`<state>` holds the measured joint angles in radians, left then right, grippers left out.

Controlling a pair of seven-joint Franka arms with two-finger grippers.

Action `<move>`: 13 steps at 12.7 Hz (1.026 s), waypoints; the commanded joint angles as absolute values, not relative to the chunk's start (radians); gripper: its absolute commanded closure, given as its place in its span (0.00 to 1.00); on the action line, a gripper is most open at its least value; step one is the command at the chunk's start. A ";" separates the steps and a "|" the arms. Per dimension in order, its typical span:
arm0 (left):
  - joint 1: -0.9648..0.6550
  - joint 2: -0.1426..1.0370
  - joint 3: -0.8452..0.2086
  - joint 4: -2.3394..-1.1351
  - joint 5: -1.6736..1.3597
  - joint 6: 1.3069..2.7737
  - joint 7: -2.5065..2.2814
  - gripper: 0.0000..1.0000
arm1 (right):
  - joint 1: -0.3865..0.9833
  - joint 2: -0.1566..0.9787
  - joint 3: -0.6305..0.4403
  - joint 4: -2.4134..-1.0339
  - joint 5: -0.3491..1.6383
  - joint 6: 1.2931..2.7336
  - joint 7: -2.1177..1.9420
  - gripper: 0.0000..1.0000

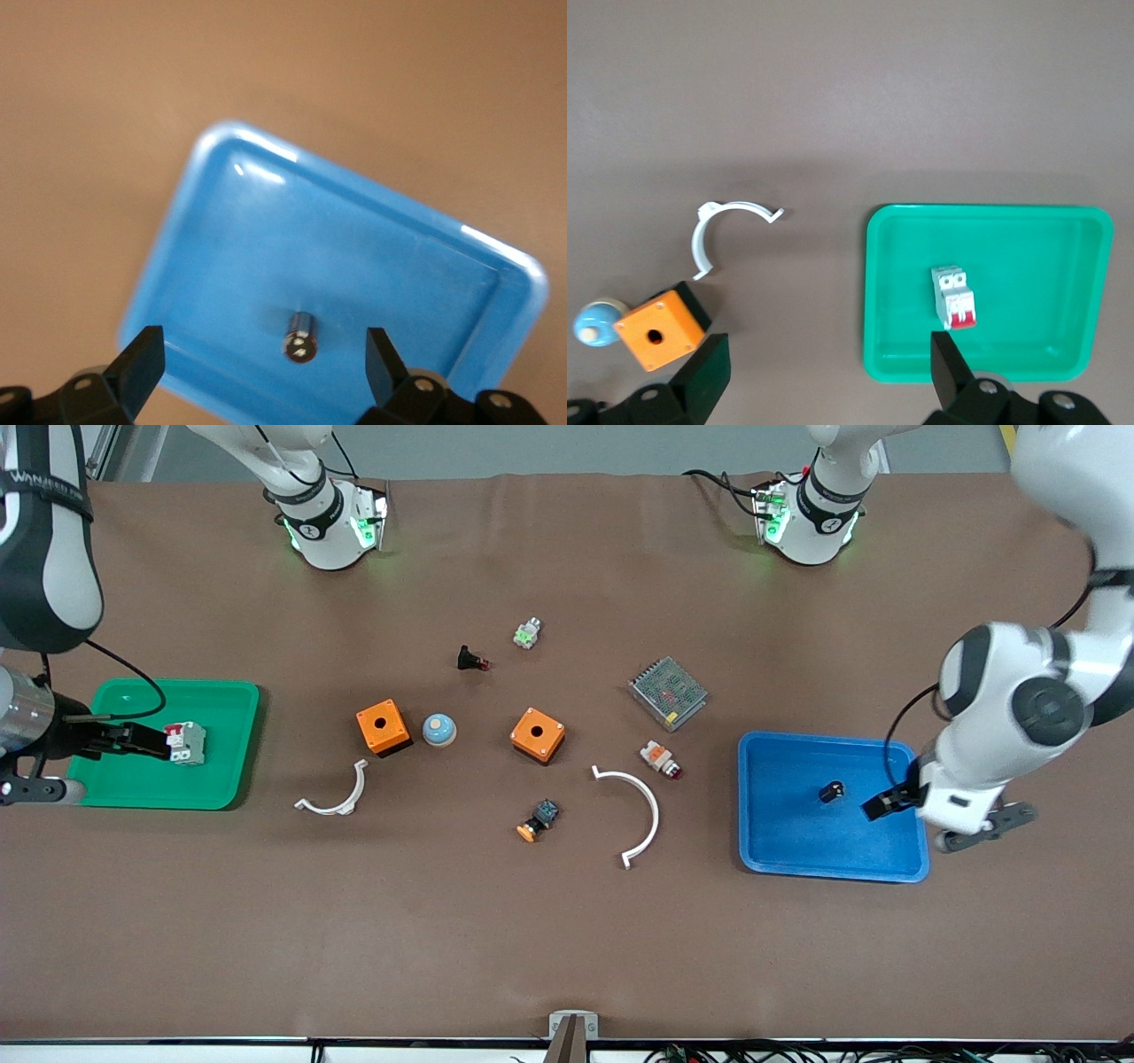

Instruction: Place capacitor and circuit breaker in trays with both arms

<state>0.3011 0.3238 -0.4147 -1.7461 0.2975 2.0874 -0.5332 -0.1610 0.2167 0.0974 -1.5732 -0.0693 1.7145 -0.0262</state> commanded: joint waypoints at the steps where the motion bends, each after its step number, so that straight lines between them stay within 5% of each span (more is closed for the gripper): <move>1: 0.305 0.212 -0.429 -1.631 0.282 1.871 -0.375 0.00 | -0.102 0.146 0.063 -1.565 -0.068 1.668 0.014 0.00; 3: 0.307 0.126 -0.451 -1.571 0.214 1.678 -0.263 0.00 | -0.081 0.112 0.051 -1.557 -0.067 1.669 0.017 0.00; 5: 0.319 0.039 -0.436 -1.568 0.123 1.637 -0.165 0.00 | -0.081 0.056 0.049 -1.563 -0.060 1.669 0.018 0.00; 8: 0.151 -0.011 -0.241 -1.569 0.029 1.505 -0.112 0.00 | -0.083 0.002 0.003 -1.600 0.026 1.667 0.034 0.00; 10: 0.031 -0.046 -0.140 -1.575 0.028 1.477 -0.126 0.00 | -0.081 -0.024 0.006 -1.629 0.028 1.669 0.083 0.00; 13: 0.041 -0.064 -0.158 -1.574 0.025 1.476 -0.130 0.00 | -0.081 -0.044 0.011 -1.654 0.028 1.680 0.084 0.00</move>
